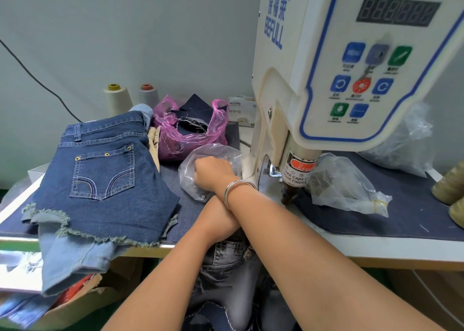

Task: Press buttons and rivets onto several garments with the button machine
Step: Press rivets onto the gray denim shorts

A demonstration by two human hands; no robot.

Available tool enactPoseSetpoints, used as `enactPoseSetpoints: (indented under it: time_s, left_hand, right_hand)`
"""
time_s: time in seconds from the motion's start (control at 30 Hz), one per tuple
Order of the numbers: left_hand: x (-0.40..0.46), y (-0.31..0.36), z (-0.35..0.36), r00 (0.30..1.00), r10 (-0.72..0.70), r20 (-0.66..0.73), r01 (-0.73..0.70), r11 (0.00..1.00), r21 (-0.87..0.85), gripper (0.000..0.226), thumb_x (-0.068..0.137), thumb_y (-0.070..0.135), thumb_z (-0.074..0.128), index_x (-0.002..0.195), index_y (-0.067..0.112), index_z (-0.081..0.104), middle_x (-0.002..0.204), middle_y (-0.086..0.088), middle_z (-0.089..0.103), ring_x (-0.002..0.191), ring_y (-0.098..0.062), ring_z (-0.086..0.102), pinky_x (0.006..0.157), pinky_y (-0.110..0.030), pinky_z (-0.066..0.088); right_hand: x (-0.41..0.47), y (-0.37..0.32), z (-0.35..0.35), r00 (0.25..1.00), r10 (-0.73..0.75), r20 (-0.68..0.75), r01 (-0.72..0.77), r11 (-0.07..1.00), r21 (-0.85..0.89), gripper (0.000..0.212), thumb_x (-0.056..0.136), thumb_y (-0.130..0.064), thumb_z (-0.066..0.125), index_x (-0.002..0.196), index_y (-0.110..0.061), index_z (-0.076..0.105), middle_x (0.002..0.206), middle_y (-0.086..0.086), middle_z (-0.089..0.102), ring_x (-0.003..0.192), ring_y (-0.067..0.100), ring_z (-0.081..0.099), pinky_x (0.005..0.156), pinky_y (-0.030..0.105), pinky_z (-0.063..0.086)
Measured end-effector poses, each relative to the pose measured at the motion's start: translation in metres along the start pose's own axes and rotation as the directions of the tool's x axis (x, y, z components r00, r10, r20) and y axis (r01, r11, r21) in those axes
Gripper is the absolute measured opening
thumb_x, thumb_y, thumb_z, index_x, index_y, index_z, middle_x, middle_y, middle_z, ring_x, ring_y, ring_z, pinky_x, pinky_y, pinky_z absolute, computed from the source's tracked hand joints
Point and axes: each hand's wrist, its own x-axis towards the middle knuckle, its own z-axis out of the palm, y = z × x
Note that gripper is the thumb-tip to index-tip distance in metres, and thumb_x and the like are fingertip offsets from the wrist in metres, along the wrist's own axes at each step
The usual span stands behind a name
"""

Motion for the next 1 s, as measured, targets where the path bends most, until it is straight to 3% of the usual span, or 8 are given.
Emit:
enactPoseSetpoints:
  time_s: [0.07, 0.27, 0.47, 0.53, 0.63, 0.73, 0.87, 1.0]
  left_hand:
    - [0.0, 0.001, 0.0, 1.0, 0.012, 0.002, -0.012, 1.0, 0.023, 0.037, 0.091, -0.004, 0.051, 0.098, 0.033, 0.049, 0.104, 0.003, 0.057, 0.102, -0.009, 0.054, 0.091, -0.021, 0.043]
    - [-0.004, 0.006, -0.002, 0.999, -0.048, 0.002, 0.048, 0.998, 0.039, 0.014, 0.086, 0.007, 0.057, 0.094, 0.014, 0.064, 0.101, -0.015, 0.068, 0.099, -0.029, 0.063, 0.086, -0.042, 0.052]
    - [-0.007, 0.018, -0.003, 0.997, -0.062, 0.039, 0.055, 0.986, 0.158, 0.028, 0.071, 0.024, 0.047, 0.081, 0.005, 0.066, 0.085, -0.02, 0.069, 0.086, -0.034, 0.064, 0.075, -0.047, 0.052]
    - [-0.008, 0.018, -0.003, 0.997, -0.068, 0.029, 0.062, 0.983, 0.171, 0.009, 0.077, 0.018, 0.053, 0.072, 0.018, 0.061, 0.084, -0.019, 0.068, 0.084, -0.034, 0.063, 0.074, -0.046, 0.052]
    - [-0.006, 0.019, -0.003, 0.998, -0.06, 0.022, 0.055, 0.98, 0.194, 0.025, 0.083, 0.009, 0.056, 0.065, 0.026, 0.053, 0.081, -0.019, 0.067, 0.083, -0.036, 0.063, 0.07, -0.042, 0.05]
    - [-0.007, 0.019, -0.003, 0.998, -0.059, 0.036, 0.051, 0.979, 0.195, 0.01, 0.073, 0.024, 0.047, 0.067, 0.025, 0.055, 0.082, -0.018, 0.068, 0.08, -0.03, 0.062, 0.069, -0.038, 0.049]
    - [-0.003, 0.012, -0.002, 0.998, -0.046, 0.036, 0.038, 0.979, 0.198, 0.032, 0.081, 0.01, 0.054, 0.062, 0.034, 0.046, 0.067, -0.004, 0.06, 0.071, -0.025, 0.057, 0.064, -0.037, 0.047]
    - [-0.006, 0.013, -0.002, 0.998, -0.063, 0.019, 0.06, 0.988, 0.141, 0.019, 0.072, 0.025, 0.049, 0.077, 0.013, 0.063, 0.08, -0.013, 0.068, 0.079, -0.029, 0.063, 0.071, -0.041, 0.052]
  right_hand:
    - [-0.001, 0.001, -0.001, 1.0, 0.006, 0.01, -0.006, 1.0, 0.023, 0.027, 0.089, -0.014, 0.047, 0.11, -0.013, 0.064, 0.112, 0.008, 0.064, 0.103, 0.03, 0.059, 0.074, 0.032, 0.037]
    - [-0.002, 0.005, -0.002, 0.998, 0.025, -0.063, -0.016, 0.99, 0.137, 0.025, 0.091, -0.012, 0.048, 0.111, -0.015, 0.063, 0.113, 0.012, 0.064, 0.103, 0.032, 0.058, 0.075, 0.034, 0.042]
    - [-0.006, 0.01, 0.0, 0.999, -0.025, -0.046, 0.033, 0.982, 0.184, 0.022, 0.089, -0.014, 0.055, 0.1, -0.022, 0.072, 0.107, 0.005, 0.069, 0.099, 0.029, 0.061, 0.078, 0.033, 0.048]
    - [-0.006, 0.011, 0.0, 0.998, -0.056, -0.038, 0.061, 0.986, 0.155, 0.022, 0.089, -0.014, 0.057, 0.101, -0.023, 0.072, 0.107, 0.005, 0.069, 0.099, 0.029, 0.061, 0.078, 0.033, 0.047]
    - [-0.005, 0.01, -0.001, 0.994, -0.104, -0.02, 0.106, 0.988, 0.114, 0.023, 0.09, -0.016, 0.057, 0.104, -0.023, 0.072, 0.11, 0.005, 0.068, 0.1, 0.029, 0.061, 0.079, 0.033, 0.045]
    - [-0.004, 0.011, -0.001, 0.993, -0.118, -0.031, 0.121, 0.986, 0.112, 0.021, 0.09, -0.017, 0.057, 0.104, -0.022, 0.072, 0.111, 0.005, 0.068, 0.1, 0.029, 0.061, 0.078, 0.032, 0.044]
    - [-0.005, 0.01, 0.001, 0.996, -0.082, -0.044, 0.087, 0.985, 0.145, 0.017, 0.089, -0.016, 0.057, 0.098, -0.018, 0.071, 0.105, 0.008, 0.068, 0.097, 0.03, 0.061, 0.075, 0.032, 0.044]
    - [-0.015, 0.006, -0.011, 0.988, 0.03, -0.148, 0.012, 0.962, 0.272, 0.016, 0.088, -0.015, 0.054, 0.096, -0.012, 0.068, 0.099, 0.008, 0.068, 0.094, 0.028, 0.061, 0.079, 0.037, 0.049]
